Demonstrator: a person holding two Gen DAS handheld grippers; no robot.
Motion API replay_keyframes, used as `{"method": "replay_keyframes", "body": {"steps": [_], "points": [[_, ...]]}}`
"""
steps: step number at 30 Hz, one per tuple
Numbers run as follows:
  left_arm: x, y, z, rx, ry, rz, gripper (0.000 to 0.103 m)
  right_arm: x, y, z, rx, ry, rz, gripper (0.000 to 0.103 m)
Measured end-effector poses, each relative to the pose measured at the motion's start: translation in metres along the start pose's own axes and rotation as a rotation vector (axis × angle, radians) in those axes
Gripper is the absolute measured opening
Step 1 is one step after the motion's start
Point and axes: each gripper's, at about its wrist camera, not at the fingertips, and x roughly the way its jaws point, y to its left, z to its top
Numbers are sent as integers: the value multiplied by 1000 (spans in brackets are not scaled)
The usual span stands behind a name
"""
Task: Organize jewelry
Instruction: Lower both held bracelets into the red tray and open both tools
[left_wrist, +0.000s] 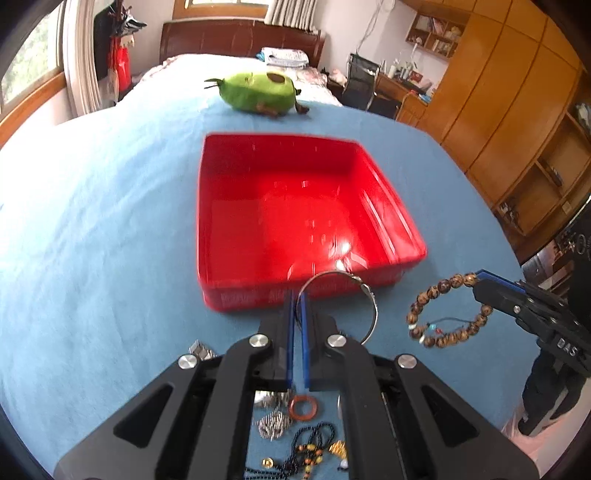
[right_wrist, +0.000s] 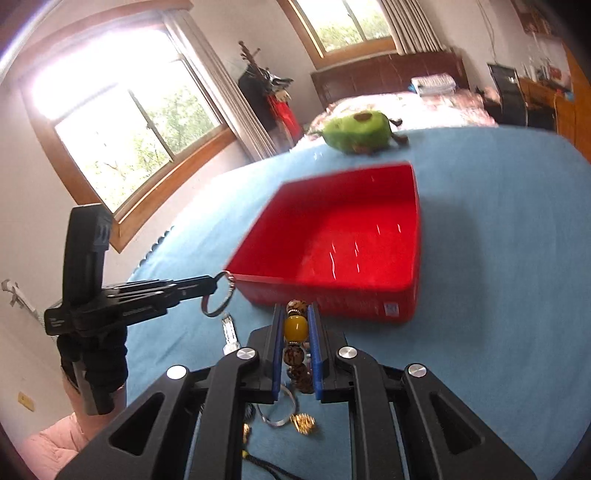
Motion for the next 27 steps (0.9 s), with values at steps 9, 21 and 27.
{"method": "replay_keyframes", "body": {"steps": [9, 21, 27], "points": [[33, 16, 40, -50, -34, 12, 2, 35, -10, 56, 36, -92, -83, 12], [83, 36, 47, -82, 59, 68, 8, 94, -39, 55, 66, 13, -166, 17], [53, 31, 45, -53, 2, 71, 20, 73, -22, 52, 26, -22, -185, 17]]}}
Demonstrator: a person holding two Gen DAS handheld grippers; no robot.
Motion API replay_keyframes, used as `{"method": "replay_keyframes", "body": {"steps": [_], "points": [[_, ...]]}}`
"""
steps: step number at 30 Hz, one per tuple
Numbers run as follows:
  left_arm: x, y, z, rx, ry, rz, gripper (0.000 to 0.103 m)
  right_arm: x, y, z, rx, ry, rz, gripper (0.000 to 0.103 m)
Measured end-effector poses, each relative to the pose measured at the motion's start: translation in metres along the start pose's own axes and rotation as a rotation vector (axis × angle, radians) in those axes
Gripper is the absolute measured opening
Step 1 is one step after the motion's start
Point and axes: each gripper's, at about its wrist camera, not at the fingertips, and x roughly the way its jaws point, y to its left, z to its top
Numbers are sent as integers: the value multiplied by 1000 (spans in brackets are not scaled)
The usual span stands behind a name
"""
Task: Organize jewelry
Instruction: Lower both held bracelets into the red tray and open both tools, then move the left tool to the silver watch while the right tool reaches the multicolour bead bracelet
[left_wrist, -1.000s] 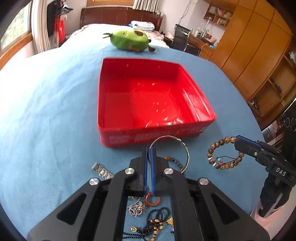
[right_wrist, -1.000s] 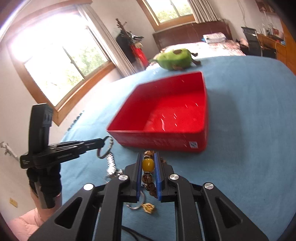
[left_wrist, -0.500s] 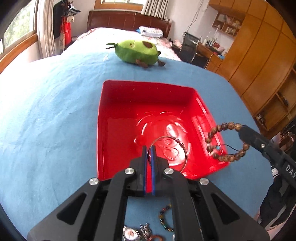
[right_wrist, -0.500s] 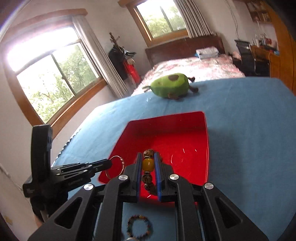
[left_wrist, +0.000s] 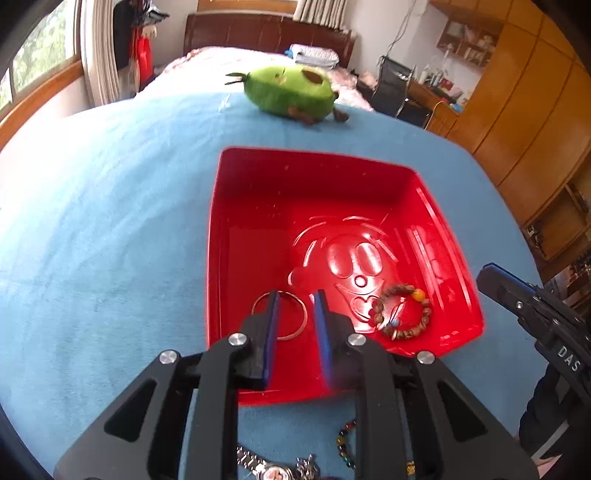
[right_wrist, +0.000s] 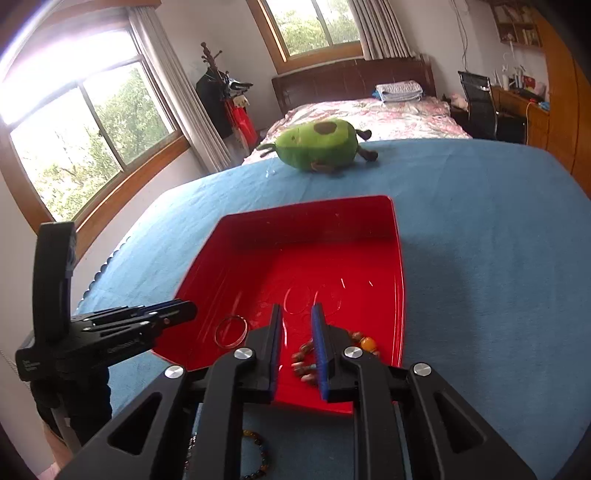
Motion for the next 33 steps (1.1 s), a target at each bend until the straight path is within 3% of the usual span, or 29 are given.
{"method": "replay_keyframes", "body": {"steps": [6, 12, 24, 33], "points": [[-35, -15, -6, 45, -57, 0, 46, -9, 8, 0, -21, -5, -8, 23], [-48, -22, -16, 63, -49, -1, 55, -4, 9, -4, -18, 30, -10, 23], [-55, 16, -65, -26, 37, 102, 58, -17, 12, -37, -20, 75, -25, 23], [-33, 38, -121, -122, 149, 87, 66, 1, 23, -85, -35, 202, 36, 23]]}}
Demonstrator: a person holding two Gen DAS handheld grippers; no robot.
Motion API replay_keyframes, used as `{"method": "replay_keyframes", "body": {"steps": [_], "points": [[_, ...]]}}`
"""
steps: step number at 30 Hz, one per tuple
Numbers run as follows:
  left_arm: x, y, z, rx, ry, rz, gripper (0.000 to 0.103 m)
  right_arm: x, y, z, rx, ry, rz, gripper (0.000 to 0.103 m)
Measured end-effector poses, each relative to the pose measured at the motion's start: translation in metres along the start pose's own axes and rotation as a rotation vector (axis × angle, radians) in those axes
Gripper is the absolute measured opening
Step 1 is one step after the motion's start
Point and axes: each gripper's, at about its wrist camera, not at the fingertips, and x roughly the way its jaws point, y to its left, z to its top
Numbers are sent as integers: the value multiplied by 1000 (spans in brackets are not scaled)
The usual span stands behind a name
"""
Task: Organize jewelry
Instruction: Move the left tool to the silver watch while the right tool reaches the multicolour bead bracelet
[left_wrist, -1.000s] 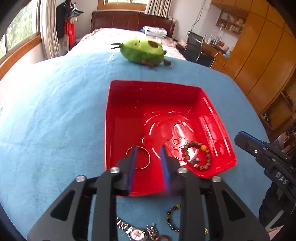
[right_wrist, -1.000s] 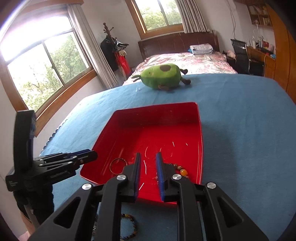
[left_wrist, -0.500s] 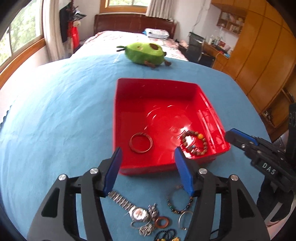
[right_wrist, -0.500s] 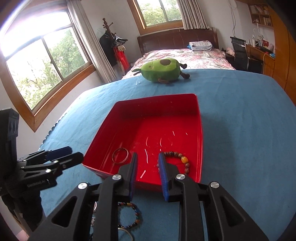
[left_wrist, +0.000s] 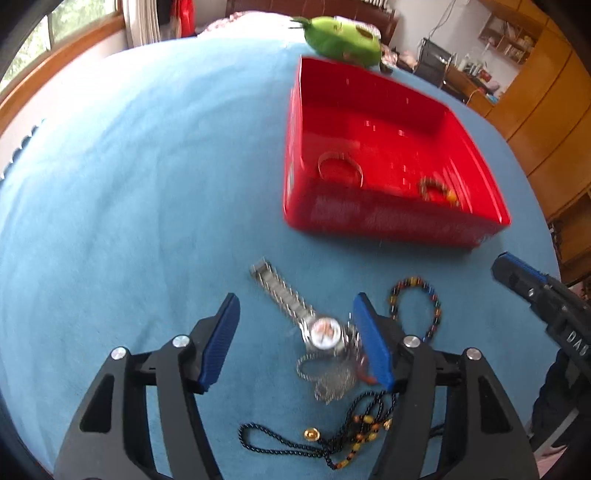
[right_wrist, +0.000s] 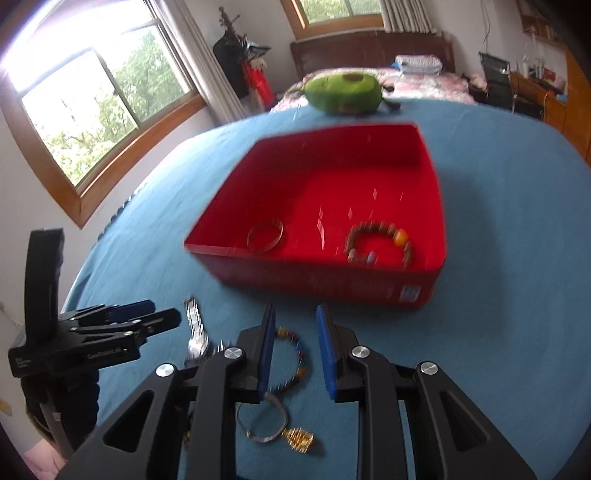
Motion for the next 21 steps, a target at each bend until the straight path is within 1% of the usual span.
{"method": "replay_keyframes", "body": {"steps": [3, 8, 13, 18, 21], "points": [[6, -1, -6, 1, 13, -5, 69, 12, -2, -10, 15, 41, 3, 23], [14, -1, -10, 2, 39, -17, 68, 27, -6, -17, 39, 94, 13, 23], [26, -2, -10, 7, 82, -19, 62, 27, -7, -18, 42, 96, 14, 24], [28, 2, -9, -4, 75, -20, 58, 34, -7, -22, 32, 109, 13, 26], [29, -3, -8, 9, 72, -29, 51, 37, -6, -22, 34, 123, 10, 26]]}}
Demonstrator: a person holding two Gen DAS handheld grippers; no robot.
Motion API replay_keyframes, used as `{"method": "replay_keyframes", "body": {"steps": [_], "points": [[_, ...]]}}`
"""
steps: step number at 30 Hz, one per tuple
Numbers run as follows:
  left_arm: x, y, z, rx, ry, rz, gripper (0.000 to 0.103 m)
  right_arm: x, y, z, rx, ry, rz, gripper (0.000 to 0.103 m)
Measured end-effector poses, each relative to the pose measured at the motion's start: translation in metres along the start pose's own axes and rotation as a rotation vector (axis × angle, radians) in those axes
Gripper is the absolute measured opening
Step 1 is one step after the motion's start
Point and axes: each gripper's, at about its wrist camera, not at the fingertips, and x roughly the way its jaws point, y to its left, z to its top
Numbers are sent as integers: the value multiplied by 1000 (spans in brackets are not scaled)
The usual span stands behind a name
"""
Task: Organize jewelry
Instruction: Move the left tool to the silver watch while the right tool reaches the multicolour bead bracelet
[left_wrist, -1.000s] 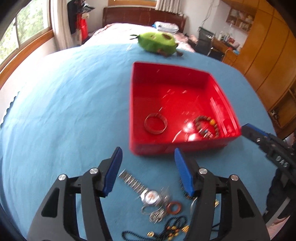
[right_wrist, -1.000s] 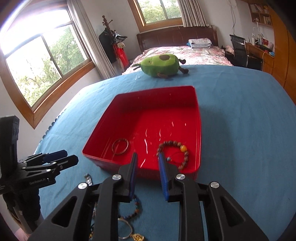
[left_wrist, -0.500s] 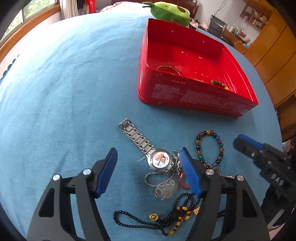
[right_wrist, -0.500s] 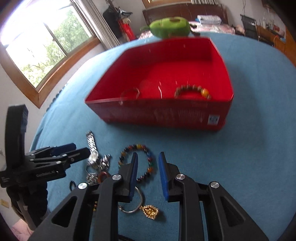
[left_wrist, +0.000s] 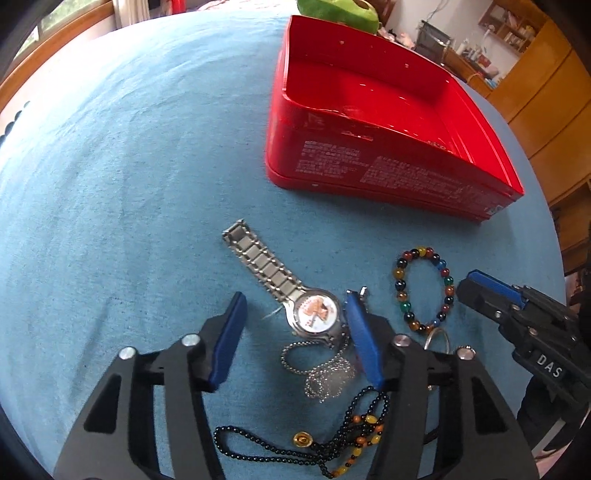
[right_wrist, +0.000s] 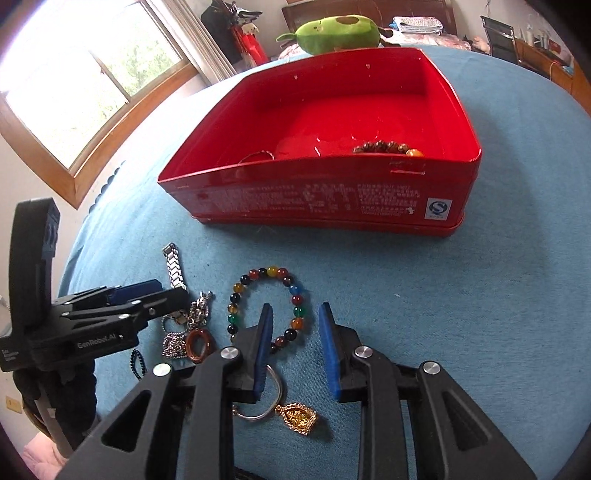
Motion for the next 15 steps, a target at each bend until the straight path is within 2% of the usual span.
{"method": "replay_keyframes", "body": {"steps": [4, 8, 12, 15], "points": [[2, -5, -1, 17, 6, -22, 41, 3, -2, 1, 10, 5, -8, 26], [4, -7, -1, 22, 5, -29, 41, 7, -4, 1, 18, 15, -12, 27], [5, -6, 0, 12, 4, -40, 40, 10, 0, 1, 2, 14, -7, 33], [8, -10, 4, 12, -7, -32, 35, 14, 3, 0, -20, 10, -6, 33]]}}
